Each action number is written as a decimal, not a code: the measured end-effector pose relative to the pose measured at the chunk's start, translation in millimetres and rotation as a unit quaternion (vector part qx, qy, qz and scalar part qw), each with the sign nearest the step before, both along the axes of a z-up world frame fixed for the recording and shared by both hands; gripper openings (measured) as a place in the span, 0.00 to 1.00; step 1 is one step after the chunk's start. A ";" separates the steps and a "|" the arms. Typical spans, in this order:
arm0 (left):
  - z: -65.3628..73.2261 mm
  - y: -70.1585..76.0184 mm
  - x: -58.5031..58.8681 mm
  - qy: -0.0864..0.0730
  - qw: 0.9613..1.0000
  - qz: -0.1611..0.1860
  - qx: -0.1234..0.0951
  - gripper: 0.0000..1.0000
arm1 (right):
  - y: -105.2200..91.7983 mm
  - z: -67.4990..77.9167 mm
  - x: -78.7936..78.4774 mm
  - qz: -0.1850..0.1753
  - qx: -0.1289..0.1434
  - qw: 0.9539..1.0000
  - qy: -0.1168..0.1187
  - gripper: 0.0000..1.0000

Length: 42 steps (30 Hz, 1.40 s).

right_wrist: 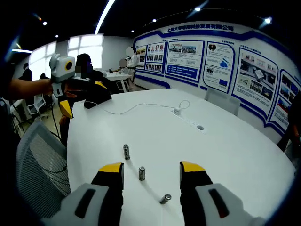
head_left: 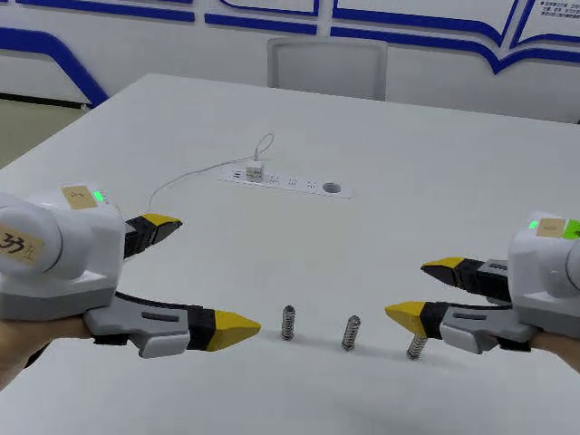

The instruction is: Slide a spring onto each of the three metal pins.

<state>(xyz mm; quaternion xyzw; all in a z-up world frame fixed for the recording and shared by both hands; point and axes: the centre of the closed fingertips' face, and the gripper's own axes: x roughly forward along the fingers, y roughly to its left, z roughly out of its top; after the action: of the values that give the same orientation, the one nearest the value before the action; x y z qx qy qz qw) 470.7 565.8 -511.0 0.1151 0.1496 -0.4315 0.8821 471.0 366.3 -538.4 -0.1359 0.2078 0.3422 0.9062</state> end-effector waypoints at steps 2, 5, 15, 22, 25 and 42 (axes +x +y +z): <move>0.3 -0.4 -1.2 0.008 1.000 0.001 -0.007 1.00 | -7.8 1.4 -3.5 -0.014 0.009 1.000 -0.003 0.51; 1.6 -1.8 -2.0 0.011 1.000 0.003 -0.019 1.00 | -20.4 2.0 -7.0 -0.042 0.030 0.999 -0.004 0.53; 3.5 -3.2 -3.3 -0.001 0.999 0.015 -0.039 1.00 | -55.8 2.6 -21.2 -0.113 0.095 0.989 -0.015 0.61; -10.9 -0.6 -4.2 0.004 0.998 0.034 -0.045 1.00 | -62.0 -4.9 -31.9 -0.135 0.118 0.984 -0.019 0.64; -12.2 1.6 -1.6 0.018 0.995 0.055 -0.079 1.00 | -58.6 -8.5 -36.6 -0.134 0.129 0.982 -0.022 0.64; -35.3 0.0 -12.6 0.029 0.994 0.067 -0.078 1.00 | -61.8 -34.3 -48.0 -0.157 0.149 0.976 -0.004 0.67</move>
<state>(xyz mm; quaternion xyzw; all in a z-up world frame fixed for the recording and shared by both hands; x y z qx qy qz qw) 458.0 565.8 -546.3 0.0227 0.1482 -0.3853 0.9105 423.0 304.5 -572.7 0.0332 0.1698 0.2226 0.9594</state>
